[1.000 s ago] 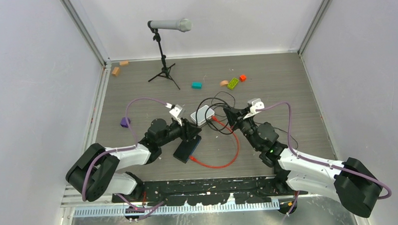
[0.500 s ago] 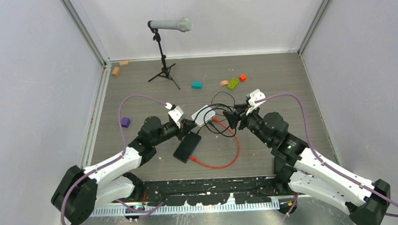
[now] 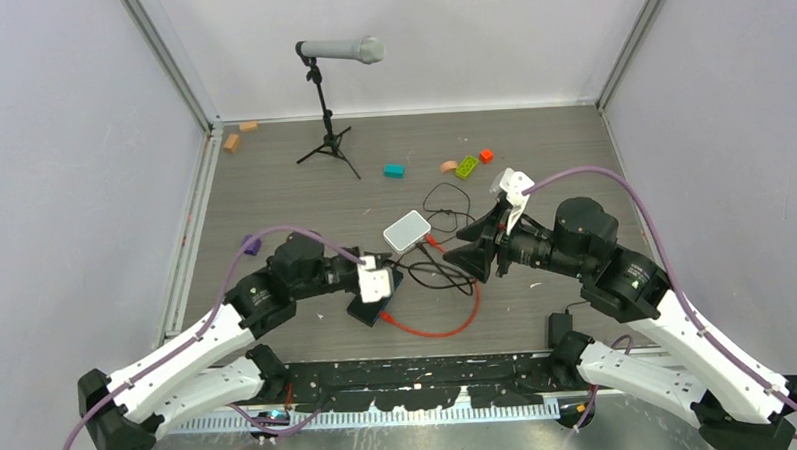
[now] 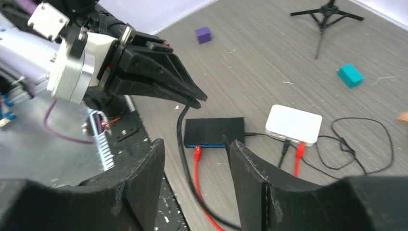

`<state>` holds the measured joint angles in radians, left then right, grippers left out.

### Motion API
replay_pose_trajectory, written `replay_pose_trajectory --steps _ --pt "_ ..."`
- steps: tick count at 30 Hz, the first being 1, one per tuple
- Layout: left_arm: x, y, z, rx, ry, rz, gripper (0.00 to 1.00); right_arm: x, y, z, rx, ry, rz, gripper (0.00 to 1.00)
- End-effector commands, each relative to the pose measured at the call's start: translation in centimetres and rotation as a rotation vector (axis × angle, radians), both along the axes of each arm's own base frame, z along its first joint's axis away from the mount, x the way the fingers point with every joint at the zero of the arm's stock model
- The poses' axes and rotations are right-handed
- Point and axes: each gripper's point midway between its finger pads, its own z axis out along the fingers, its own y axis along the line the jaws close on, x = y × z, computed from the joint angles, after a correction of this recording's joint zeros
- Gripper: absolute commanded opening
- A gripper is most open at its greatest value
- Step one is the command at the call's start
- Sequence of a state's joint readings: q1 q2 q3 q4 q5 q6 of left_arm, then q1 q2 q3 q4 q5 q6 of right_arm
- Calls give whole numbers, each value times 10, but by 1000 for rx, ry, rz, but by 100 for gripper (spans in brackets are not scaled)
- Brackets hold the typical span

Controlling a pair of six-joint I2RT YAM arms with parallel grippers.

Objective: Insert the plug into the switch port
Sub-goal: Pick up the connector from the center of the board.

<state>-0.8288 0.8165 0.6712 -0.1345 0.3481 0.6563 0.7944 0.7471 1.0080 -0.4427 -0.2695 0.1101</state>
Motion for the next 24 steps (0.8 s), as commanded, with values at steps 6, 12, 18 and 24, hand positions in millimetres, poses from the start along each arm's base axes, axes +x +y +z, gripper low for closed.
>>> replay_pose_trajectory --steps 6,12,18,24 --pt "-47 -1 0 361 -248 -231 0 -32 17 -23 -42 162 161 57" --pt "-49 -11 1 457 -418 -254 0 -33 43 -38 13 296 147 56" --pt "-44 -19 15 431 -474 -221 0 -44 64 -62 -14 331 184 56" --pt "-53 -24 22 379 -498 -253 0 -30 73 -83 -41 286 131 56"
